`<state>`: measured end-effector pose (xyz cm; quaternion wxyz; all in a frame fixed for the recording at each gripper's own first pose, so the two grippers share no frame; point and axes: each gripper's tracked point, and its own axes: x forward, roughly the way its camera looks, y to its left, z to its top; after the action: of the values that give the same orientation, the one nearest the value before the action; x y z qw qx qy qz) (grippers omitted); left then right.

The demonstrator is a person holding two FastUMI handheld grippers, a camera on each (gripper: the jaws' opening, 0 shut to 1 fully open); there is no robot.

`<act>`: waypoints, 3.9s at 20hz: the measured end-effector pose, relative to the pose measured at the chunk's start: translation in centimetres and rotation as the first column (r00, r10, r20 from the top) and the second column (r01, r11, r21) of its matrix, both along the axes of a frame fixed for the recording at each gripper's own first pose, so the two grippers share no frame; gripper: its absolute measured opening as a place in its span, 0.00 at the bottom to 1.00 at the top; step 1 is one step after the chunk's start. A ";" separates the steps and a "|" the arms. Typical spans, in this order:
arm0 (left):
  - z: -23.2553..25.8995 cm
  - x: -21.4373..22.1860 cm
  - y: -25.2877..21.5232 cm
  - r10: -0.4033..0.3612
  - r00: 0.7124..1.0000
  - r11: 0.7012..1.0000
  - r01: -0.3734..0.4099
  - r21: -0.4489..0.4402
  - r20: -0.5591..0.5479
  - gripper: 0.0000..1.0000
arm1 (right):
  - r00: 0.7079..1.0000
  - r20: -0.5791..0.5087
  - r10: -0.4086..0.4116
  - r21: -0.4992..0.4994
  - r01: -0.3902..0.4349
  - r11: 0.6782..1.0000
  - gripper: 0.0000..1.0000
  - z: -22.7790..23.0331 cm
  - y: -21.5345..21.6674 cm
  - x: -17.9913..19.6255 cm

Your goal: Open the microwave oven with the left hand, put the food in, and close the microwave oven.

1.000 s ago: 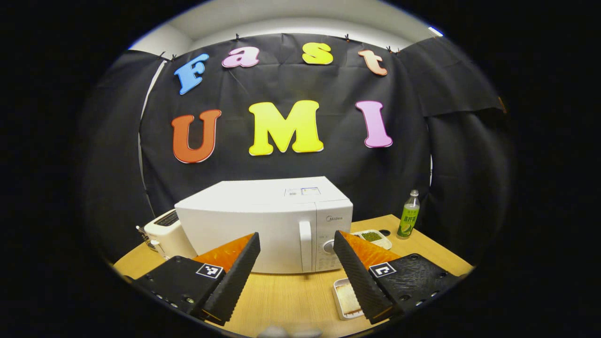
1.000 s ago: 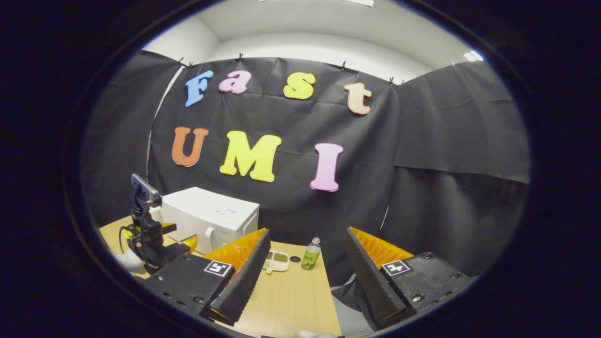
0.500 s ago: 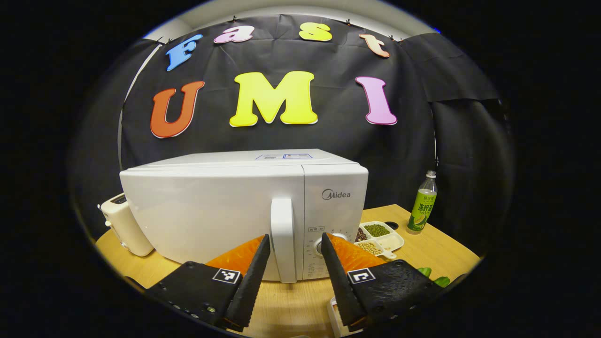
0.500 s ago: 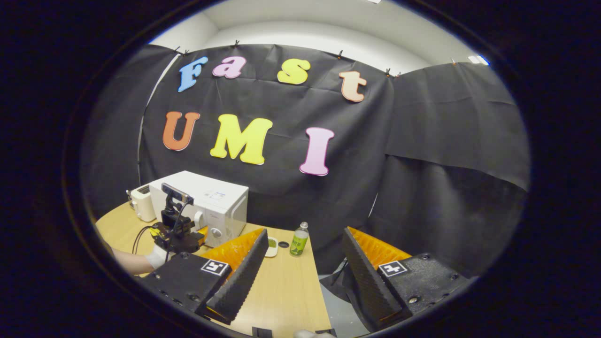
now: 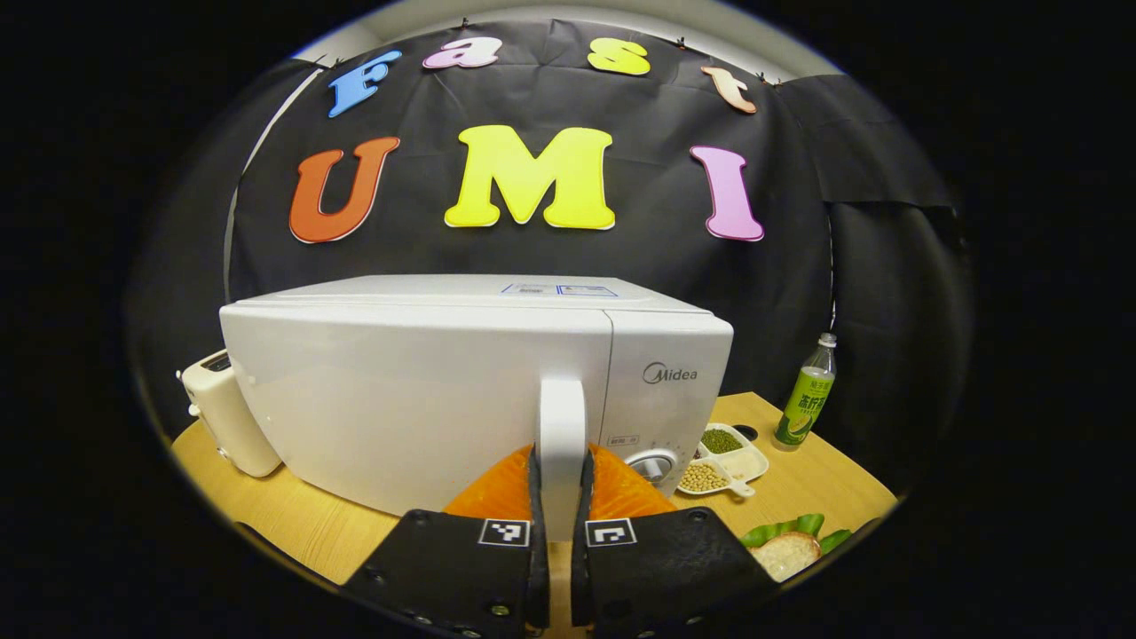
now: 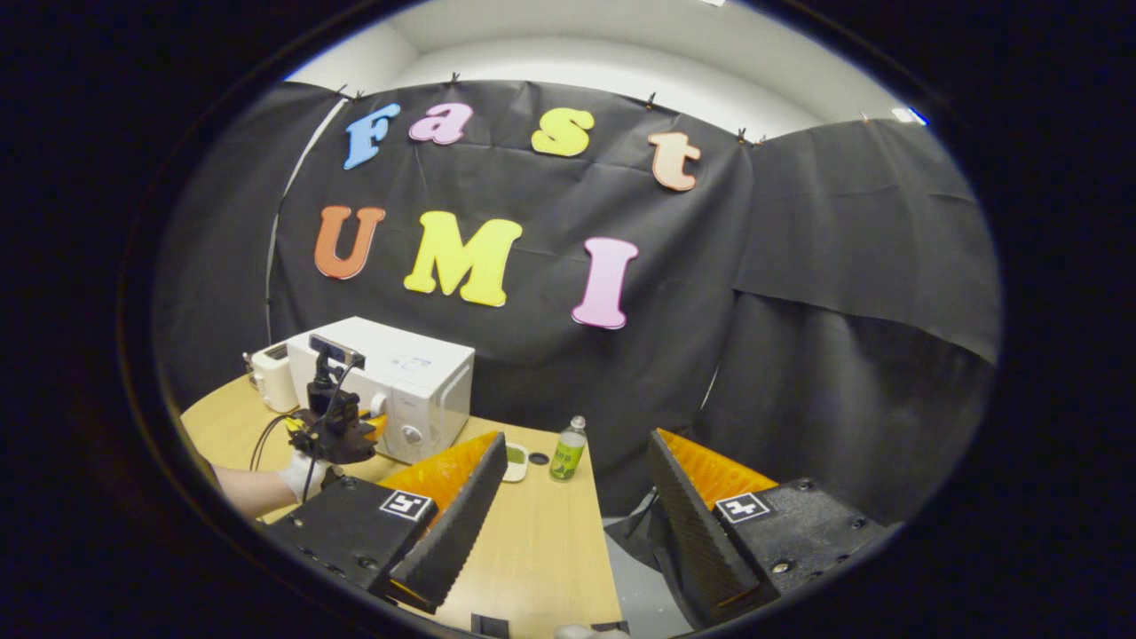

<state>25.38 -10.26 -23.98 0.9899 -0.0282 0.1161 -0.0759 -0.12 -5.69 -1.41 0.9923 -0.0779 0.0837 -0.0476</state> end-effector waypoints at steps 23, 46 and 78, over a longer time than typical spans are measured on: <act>-0.6 -14.9 11.4 0.052 0.997 0.997 -0.049 0.057 -0.064 0.77 | 0.976 -0.026 0.215 0.134 -0.209 0.969 1.00 -3.6 7.6 0.5; -1.0 -25.6 30.6 0.290 0.946 0.956 -0.281 0.081 -0.147 0.99 | 0.913 -0.104 0.394 0.210 -0.367 0.906 0.96 -8.2 16.3 0.5; 10.0 -29.1 22.0 0.344 0.938 0.935 -0.339 0.106 -0.031 0.97 | 0.614 -0.489 0.620 0.747 -0.072 0.661 0.51 -31.9 19.0 17.1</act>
<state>-3.73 11.75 -13.97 0.9851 -0.0005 0.1371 0.1038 17.03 13.33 -33.29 0.8244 0.2512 0.4529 0.2284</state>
